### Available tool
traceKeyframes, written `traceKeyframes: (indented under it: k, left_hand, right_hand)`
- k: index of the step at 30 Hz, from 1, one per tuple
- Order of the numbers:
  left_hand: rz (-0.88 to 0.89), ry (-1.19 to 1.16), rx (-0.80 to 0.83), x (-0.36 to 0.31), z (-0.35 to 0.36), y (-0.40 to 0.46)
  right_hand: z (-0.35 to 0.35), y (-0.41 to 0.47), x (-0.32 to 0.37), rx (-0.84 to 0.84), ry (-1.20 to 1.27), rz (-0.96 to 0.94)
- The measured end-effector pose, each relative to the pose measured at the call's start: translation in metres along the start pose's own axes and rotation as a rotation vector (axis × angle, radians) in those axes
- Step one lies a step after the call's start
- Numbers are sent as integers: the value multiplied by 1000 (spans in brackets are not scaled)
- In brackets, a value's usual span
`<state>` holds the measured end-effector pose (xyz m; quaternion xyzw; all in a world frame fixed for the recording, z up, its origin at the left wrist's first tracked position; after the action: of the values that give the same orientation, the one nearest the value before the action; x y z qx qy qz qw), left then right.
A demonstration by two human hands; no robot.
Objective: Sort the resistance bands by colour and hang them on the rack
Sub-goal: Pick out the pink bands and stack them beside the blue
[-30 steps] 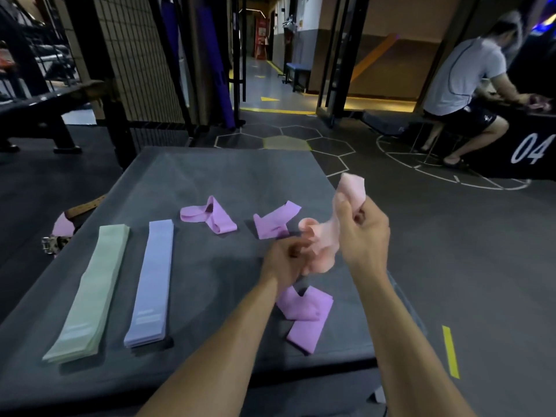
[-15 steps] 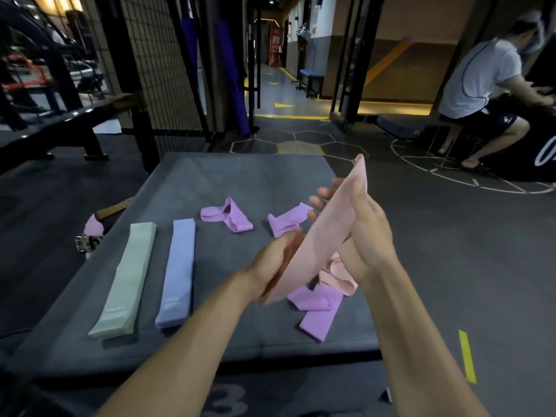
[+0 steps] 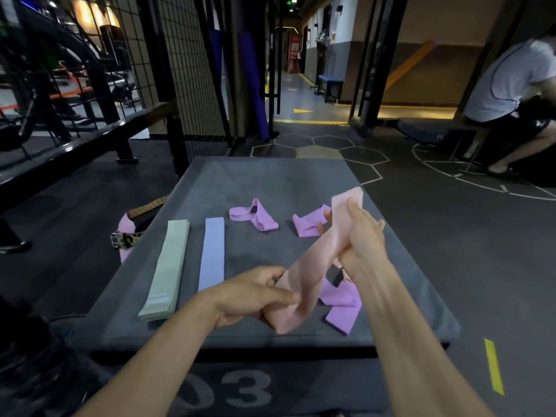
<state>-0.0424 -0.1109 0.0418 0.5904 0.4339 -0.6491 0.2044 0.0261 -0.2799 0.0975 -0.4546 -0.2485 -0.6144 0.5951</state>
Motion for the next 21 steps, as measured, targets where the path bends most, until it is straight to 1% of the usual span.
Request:
traceKeyframes:
  k: [3, 5, 8, 9, 11, 12, 13, 15, 17, 19, 21]
  left_hand:
    - [-6, 140, -129, 5, -24, -2]
    - [-50, 203, -212, 10, -39, -3]
    - [-175, 192, -211, 22, -46, -4]
    - [-188, 272, -216, 23, -50, -4]
    - [-153, 417, -284, 16, -62, -3]
    - [-98, 412, -340, 7, -69, -3]
    - [-18, 354, -401, -4, -75, -4]
    - [212, 195, -497, -37, -80, -14]
    - [425, 47, -532, -70, -79, -27]
    - [549, -20, -526, -93, -73, -37]
    - [602, -5, -579, -102, -73, -41]
  right_hand:
    - [-5, 5, 1, -13, -118, -35]
    - [-3, 5, 6, 19, -166, -79]
    - [7, -5, 6, 89, -33, -22]
    - [12, -7, 9, 130, 8, -33]
    - [25, -10, 14, 230, -4, -86]
    - [32, -11, 15, 280, -35, -104]
    - [39, -13, 16, 321, -72, -116]
    - [52, -17, 15, 403, -157, -124]
    - [62, -22, 12, 472, -238, -134]
    - [70, -26, 9, 507, -356, -177]
    - [75, -28, 7, 506, -461, -239]
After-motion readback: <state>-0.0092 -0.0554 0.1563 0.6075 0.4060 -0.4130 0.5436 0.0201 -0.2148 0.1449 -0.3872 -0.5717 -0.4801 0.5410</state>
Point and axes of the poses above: each hand's wrist, its own y-axis towards the middle knuckle, its own z-axis out of the palm, x = y × z, the point moved 9 cm from there along y, towards the middle knuckle, and after that the axes turned 4 degrees about x, right-handed, at the moved point
